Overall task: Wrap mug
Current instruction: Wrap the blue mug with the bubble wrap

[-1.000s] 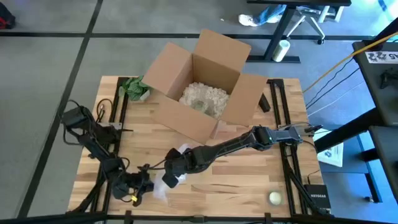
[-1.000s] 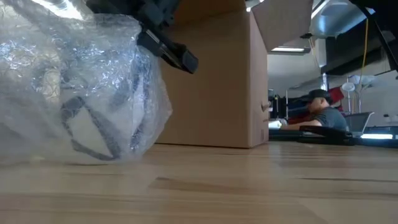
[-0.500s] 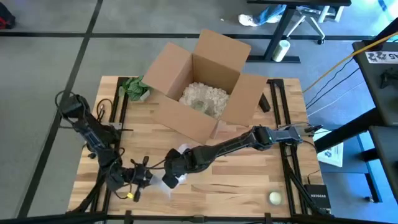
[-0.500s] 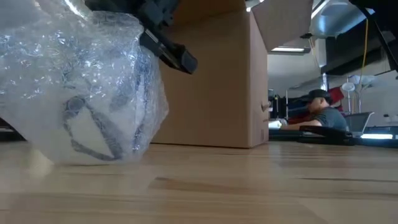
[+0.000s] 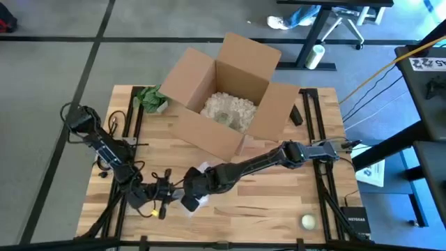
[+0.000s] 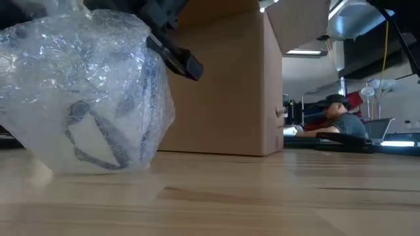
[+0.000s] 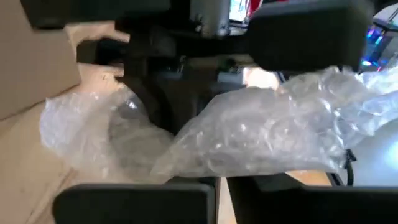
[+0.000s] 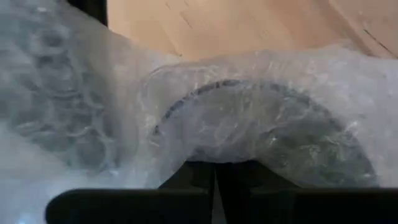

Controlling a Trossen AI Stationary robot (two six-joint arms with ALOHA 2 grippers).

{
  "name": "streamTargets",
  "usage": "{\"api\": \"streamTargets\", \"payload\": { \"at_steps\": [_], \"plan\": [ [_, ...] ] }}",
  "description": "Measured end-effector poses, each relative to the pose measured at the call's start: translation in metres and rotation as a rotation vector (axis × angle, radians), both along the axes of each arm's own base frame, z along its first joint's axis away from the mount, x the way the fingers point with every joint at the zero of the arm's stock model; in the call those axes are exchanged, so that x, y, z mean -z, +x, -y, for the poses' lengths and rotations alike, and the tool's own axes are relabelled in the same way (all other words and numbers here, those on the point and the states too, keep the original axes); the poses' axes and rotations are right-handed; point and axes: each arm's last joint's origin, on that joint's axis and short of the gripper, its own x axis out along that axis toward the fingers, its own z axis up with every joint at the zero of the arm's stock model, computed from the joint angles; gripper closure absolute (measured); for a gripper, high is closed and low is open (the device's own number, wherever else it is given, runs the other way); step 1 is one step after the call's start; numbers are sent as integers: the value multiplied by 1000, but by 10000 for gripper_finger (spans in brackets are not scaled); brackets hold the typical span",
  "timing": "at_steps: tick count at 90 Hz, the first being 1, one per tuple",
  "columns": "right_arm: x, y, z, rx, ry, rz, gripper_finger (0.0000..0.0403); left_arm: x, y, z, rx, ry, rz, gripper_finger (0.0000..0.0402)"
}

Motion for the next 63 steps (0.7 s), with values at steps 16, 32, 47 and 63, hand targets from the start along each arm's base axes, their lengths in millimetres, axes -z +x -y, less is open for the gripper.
{"api": "streamTargets", "payload": {
  "at_steps": [16,32,47,63],
  "plan": [
    [-11,-9,-2,-3,-12,-27,403,2,0,-1,-2,0,-15,401],
    [-18,-12,-4,-4,-17,-22,403,2,0,-1,-1,1,-16,401],
    [-29,-16,-5,-5,-16,-6,403,2,0,-1,-1,1,-16,401],
    [-40,-21,-5,7,-45,7,403,2,0,-1,-1,2,-17,401]
  ]
}}
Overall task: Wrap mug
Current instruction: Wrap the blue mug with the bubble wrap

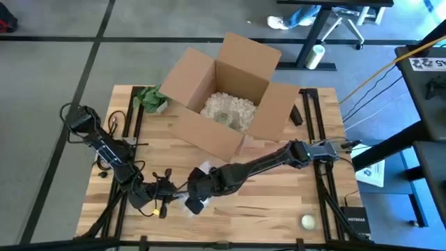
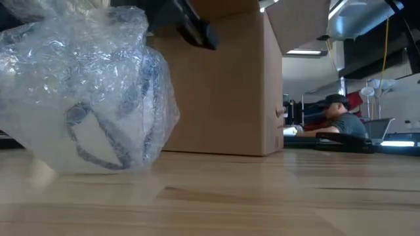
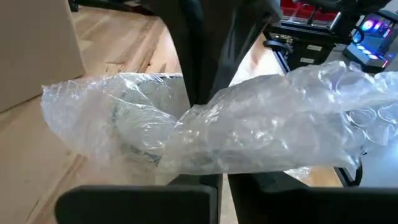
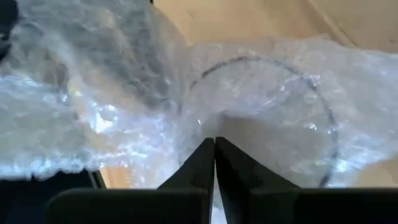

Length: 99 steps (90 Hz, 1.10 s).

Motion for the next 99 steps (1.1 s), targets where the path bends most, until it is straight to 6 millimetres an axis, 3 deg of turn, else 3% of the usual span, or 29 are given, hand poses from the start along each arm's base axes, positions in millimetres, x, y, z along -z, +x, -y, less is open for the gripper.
{"api": "streamTargets", "payload": {
  "at_steps": [15,36,78,99],
  "plan": [
    [-24,-8,-2,21,-46,72,403,-1,1,0,-3,-11,9,401],
    [-37,-5,-11,-18,-89,206,403,-2,2,0,0,-9,21,401],
    [-40,2,-14,-71,-96,291,403,-10,3,1,16,-3,65,401],
    [-32,11,-21,-111,-76,344,403,-16,1,-3,24,37,71,401]
  ]
}}
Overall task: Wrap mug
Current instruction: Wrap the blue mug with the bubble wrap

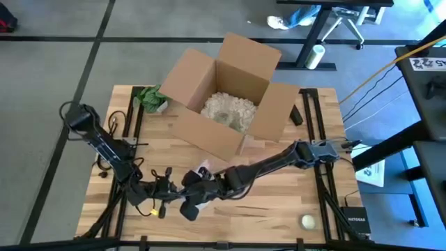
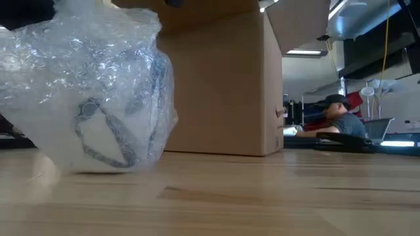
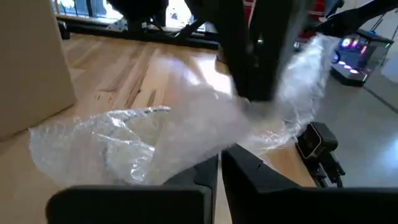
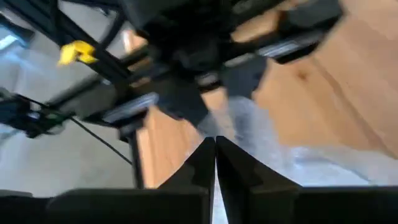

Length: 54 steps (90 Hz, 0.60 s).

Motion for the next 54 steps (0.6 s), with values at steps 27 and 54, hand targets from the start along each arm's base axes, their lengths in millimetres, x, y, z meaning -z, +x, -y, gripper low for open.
{"api": "streamTargets", "payload": {
  "at_steps": [27,54],
  "plan": [
    [17,-8,4,77,-30,-149,403,-2,1,-7,16,18,-32,401],
    [18,-9,6,95,-46,-168,403,-4,0,-2,135,-9,-44,400]
  ]
}}
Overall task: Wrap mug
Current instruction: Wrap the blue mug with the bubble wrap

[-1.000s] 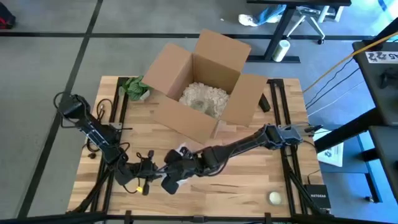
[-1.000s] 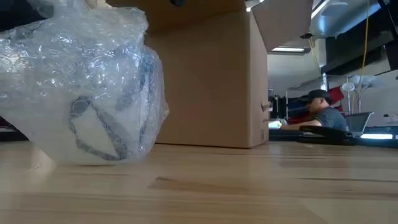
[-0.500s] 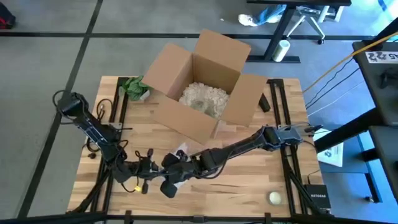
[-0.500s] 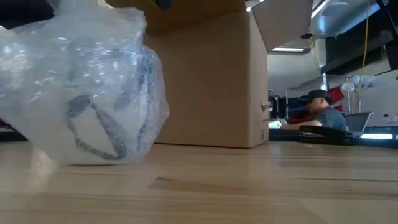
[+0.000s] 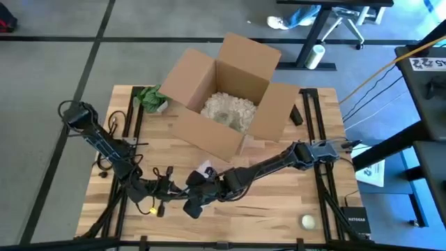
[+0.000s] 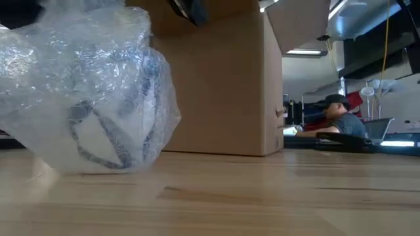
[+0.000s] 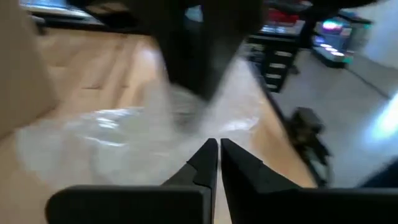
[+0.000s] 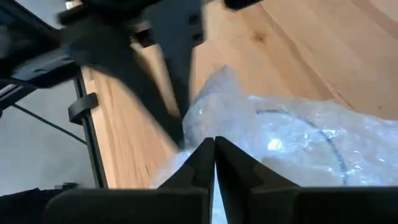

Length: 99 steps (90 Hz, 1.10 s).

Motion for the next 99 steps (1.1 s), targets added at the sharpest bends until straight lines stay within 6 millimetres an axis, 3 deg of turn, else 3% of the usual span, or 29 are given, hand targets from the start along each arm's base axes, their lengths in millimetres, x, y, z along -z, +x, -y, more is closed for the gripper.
{"api": "streamTargets", "payload": {
  "at_steps": [33,47,74,99],
  "plan": [
    [1,0,0,-3,2,-8,403,0,9,-8,28,-29,-26,320],
    [10,-3,1,19,-1,-71,403,-12,6,-13,33,-18,14,303],
    [20,-2,4,37,9,-119,403,-39,-21,-19,94,-40,48,301],
    [22,0,14,48,58,-166,403,-20,-45,-18,-59,-49,-111,301]
  ]
}}
